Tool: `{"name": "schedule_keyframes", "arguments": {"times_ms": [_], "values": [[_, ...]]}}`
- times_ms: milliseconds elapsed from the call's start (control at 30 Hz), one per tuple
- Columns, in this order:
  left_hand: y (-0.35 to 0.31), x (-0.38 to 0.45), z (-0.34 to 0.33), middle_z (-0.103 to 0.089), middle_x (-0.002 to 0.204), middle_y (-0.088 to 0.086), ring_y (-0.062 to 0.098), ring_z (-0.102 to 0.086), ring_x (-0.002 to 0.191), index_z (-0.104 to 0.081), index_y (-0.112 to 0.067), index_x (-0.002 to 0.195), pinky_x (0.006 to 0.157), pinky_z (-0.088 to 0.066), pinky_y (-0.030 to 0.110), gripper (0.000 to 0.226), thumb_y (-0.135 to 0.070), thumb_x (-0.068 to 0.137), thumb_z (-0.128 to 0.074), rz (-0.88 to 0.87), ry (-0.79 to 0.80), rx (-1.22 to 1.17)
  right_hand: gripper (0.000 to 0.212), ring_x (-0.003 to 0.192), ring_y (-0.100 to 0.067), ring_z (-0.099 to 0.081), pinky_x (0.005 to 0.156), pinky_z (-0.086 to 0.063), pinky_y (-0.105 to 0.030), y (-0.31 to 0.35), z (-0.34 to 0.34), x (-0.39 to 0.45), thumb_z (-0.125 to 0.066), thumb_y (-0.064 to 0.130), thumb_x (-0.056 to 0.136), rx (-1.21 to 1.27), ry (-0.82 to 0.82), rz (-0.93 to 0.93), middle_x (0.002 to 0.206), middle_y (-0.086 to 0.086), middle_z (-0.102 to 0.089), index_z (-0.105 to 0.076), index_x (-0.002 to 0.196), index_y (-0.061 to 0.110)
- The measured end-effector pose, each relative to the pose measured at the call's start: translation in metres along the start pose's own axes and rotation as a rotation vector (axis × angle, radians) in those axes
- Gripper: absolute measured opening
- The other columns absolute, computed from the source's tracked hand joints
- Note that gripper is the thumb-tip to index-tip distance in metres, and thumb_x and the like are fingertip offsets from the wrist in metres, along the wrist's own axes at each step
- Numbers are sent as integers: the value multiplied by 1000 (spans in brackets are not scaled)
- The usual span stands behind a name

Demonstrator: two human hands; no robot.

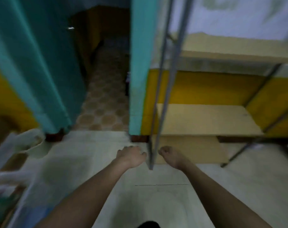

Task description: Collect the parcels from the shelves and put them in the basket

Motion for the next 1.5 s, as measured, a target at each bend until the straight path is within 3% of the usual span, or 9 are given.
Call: {"name": "schedule_keyframes", "arguments": {"times_ms": [67, 133, 300, 433, 633, 800, 1067, 1367, 1500], "values": [[-78, 25, 6, -57, 142, 2, 30, -52, 127, -58, -31, 127, 101, -42, 41, 49, -59, 94, -35, -129, 8, 99, 51, 121, -29, -56, 103, -41, -35, -47, 58, -18, -41, 50, 102, 45, -117, -74, 132, -12, -61, -60, 130, 11], [-152, 48, 11, -59, 139, 6, 31, -55, 125, -58, -27, 126, 100, -46, 41, 50, -58, 94, -36, -252, -1, 183, 61, 134, -30, -48, 109, -39, -36, -87, 112, -40, -41, 53, 101, 71, -213, -151, 148, -11, -51, -50, 144, 11], [-326, 77, 25, -42, 156, 2, 30, -42, 139, -41, -28, 149, 112, -37, 42, 61, -61, 99, -34, -514, -65, 310, 56, 128, -31, -54, 106, -42, -38, -167, 226, -91, -41, 52, 100, 38, -445, -300, 146, -9, -53, -51, 142, 16], [-449, 99, 31, -39, 158, 1, 29, -38, 142, -39, -27, 151, 115, -33, 44, 62, -60, 99, -35, -682, -78, 340, 49, 124, -28, -55, 105, -43, -40, -218, 302, -125, -37, 51, 102, 8, -532, -429, 135, -7, -60, -61, 131, 19], [-611, 121, 43, -46, 153, 3, 28, -44, 138, -48, -22, 146, 111, -40, 42, 64, -63, 99, -36, -987, -66, 333, 54, 122, -30, -55, 101, -46, -42, -291, 406, -160, -38, 52, 102, 66, -716, -628, 136, -11, -59, -60, 132, 13], [-713, 125, 31, -50, 148, 3, 28, -47, 134, -47, -26, 144, 110, -40, 47, 63, -67, 97, -35, -1138, -5, 370, 60, 125, -29, -54, 104, -45, -42, -342, 455, -187, -40, 57, 100, 176, -875, -774, 141, -8, -56, -52, 142, 16], [-829, 117, -39, -49, 149, 1, 31, -44, 136, -37, -32, 152, 110, -39, 50, 66, -67, 96, -34, -1293, 87, 494, 57, 117, -25, -59, 99, -50, -46, -437, 483, -215, -44, 57, 97, 275, -1001, -946, 132, -6, -62, -56, 137, 18], [-973, 118, -151, -42, 155, 3, 29, -38, 141, -41, -27, 150, 110, -36, 42, 59, -58, 100, -39, -1355, 139, 541, 51, 114, -27, -60, 94, -50, -40, -606, 528, -243, -45, 51, 99, 345, -989, -997, 129, -8, -63, -60, 133, 16], [-1040, 114, -214, -50, 147, 4, 31, -47, 131, -48, -32, 142, 105, -43, 44, 52, -56, 97, -40, -1341, 143, 621, 46, 116, -28, -59, 98, -49, -42, -686, 551, -256, -45, 46, 100, 413, -979, -977, 131, -8, -63, -60, 133, 18]]}}
Point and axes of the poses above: each hand's wrist, its own x-axis towards the middle knuckle, its own z-axis out of the back of the hand, y = z × x, the point moved 2 cm from there along x, towards the middle knuckle
